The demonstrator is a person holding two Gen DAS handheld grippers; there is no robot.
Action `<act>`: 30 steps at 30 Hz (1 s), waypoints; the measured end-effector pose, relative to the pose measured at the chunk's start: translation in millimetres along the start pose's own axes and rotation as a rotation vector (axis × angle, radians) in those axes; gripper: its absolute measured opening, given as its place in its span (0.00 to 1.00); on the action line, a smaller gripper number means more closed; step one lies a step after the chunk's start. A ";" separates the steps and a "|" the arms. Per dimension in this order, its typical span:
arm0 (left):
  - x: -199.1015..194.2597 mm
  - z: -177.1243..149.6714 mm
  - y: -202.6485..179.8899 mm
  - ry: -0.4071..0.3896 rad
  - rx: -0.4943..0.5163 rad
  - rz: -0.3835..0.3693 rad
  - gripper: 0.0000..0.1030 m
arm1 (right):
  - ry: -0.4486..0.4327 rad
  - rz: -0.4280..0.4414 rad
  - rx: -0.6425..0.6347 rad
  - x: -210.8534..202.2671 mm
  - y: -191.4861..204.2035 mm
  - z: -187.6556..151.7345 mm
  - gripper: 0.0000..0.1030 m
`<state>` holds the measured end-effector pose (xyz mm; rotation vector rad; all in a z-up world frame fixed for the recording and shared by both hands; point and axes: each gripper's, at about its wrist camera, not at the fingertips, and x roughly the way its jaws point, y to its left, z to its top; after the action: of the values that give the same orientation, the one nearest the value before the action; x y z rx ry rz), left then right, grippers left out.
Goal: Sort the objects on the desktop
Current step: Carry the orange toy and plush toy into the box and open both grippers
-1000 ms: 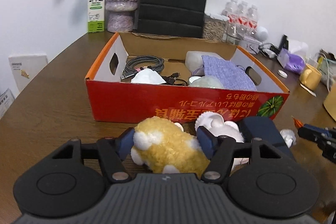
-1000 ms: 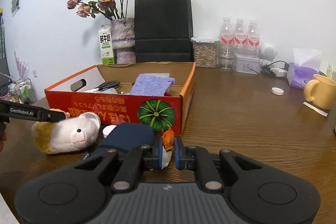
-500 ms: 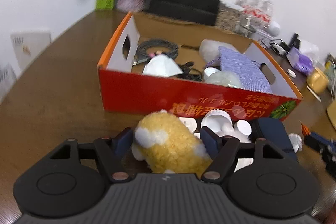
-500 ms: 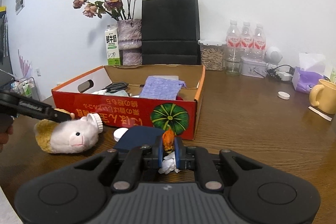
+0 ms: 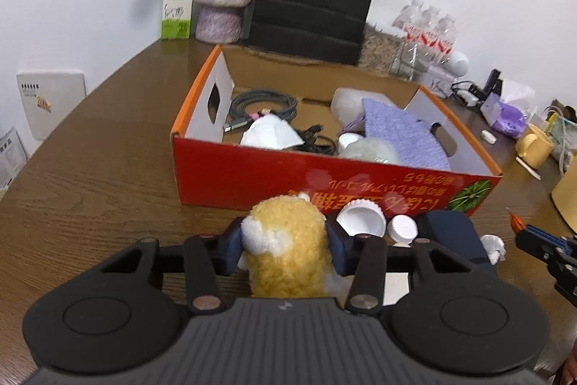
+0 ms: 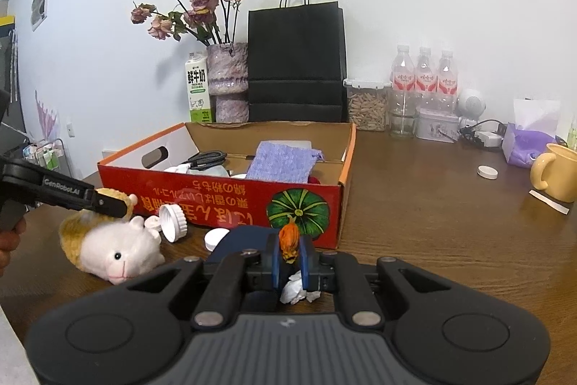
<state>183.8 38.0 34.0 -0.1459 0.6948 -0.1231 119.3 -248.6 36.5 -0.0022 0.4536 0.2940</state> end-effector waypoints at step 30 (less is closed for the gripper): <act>30.6 94.8 7.7 -0.317 -0.037 -0.037 0.47 | -0.109 0.041 -0.032 99.8 47.9 110.2 0.10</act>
<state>268.7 49.4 85.3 -0.2087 0.3781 -0.1188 238.9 -167.4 95.4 -0.0084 0.3414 0.3398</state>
